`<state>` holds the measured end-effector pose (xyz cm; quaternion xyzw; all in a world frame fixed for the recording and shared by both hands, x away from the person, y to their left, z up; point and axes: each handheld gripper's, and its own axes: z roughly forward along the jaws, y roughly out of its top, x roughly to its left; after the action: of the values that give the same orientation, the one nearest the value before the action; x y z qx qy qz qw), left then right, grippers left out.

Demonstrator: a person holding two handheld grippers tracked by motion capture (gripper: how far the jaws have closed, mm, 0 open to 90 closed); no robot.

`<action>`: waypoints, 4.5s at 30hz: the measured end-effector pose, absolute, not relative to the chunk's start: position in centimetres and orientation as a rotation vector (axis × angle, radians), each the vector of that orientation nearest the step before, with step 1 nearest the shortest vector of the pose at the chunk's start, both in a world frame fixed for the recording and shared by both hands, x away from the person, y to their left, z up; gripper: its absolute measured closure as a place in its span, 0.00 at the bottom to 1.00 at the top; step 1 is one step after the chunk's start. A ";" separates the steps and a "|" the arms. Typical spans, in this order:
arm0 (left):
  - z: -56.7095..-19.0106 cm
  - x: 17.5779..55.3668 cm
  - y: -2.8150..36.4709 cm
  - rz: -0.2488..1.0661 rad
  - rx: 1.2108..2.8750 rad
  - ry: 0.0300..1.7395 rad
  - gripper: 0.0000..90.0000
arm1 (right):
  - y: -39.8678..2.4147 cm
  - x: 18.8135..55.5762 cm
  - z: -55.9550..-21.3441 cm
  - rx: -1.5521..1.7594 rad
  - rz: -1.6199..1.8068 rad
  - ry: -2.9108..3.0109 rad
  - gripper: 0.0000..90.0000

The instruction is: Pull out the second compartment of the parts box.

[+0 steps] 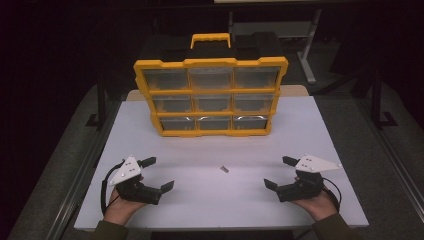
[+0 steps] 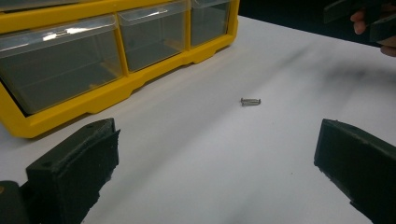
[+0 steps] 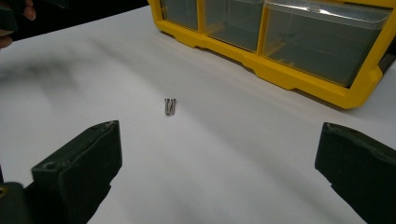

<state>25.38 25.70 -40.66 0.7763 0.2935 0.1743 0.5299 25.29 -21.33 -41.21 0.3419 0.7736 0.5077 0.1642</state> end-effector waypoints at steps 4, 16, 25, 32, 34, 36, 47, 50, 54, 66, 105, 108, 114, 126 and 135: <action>-40.6 25.5 25.5 0.412 1.859 0.700 0.00 | -21.5 25.3 -41.3 0.979 1.447 2.204 0.00; -40.4 25.9 24.7 0.398 1.871 0.671 0.00 | -21.4 25.2 -41.4 0.973 1.462 2.202 0.00; -40.2 26.4 24.3 0.385 1.850 0.670 0.00 | -21.2 25.3 -41.2 0.949 1.473 2.187 0.00; -40.0 26.7 23.9 0.401 1.858 0.652 0.00 | -21.3 25.3 -41.3 0.957 1.477 2.185 0.00; -39.9 26.8 23.8 0.402 1.861 0.645 0.00 | -21.2 25.3 -41.3 0.952 1.480 2.186 0.00; -39.8 26.8 23.6 0.409 1.867 0.639 0.00 | -21.3 25.3 -41.3 0.943 1.478 2.183 0.00; -39.5 27.4 22.6 0.406 1.856 0.617 0.00 | -21.2 25.4 -41.4 0.937 1.481 2.182 0.00; -39.5 27.6 22.3 0.403 1.858 0.610 0.00 | -21.2 25.3 -41.3 0.939 1.486 2.180 0.00; -39.5 27.8 21.9 0.403 1.864 0.604 0.00 | -21.2 25.3 -41.3 0.943 1.484 2.182 0.00; -39.5 28.3 20.9 0.399 1.872 0.580 0.00 | -21.1 25.2 -41.3 0.940 1.476 2.188 0.00; -39.5 30.1 17.8 0.391 1.897 0.537 0.00 | -21.0 25.3 -41.4 0.947 1.474 2.202 0.00; -39.5 30.2 17.6 0.389 1.896 0.534 0.00 | -21.0 25.3 -41.4 0.941 1.473 2.203 0.00; -39.4 30.6 17.2 0.390 1.897 0.526 0.00 | -21.1 25.3 -41.4 0.948 1.464 2.207 0.00; -39.7 31.6 16.2 0.375 1.890 0.532 0.00 | -21.2 25.3 -41.4 0.944 1.470 2.206 0.00; -39.9 32.4 15.6 0.370 1.897 0.523 0.00 | -21.2 25.3 -41.4 0.945 1.474 2.204 0.00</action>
<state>32.37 15.63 -39.86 0.7979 0.2201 0.1555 0.5392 25.31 -21.17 -41.42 0.3314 0.7725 0.5167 0.1627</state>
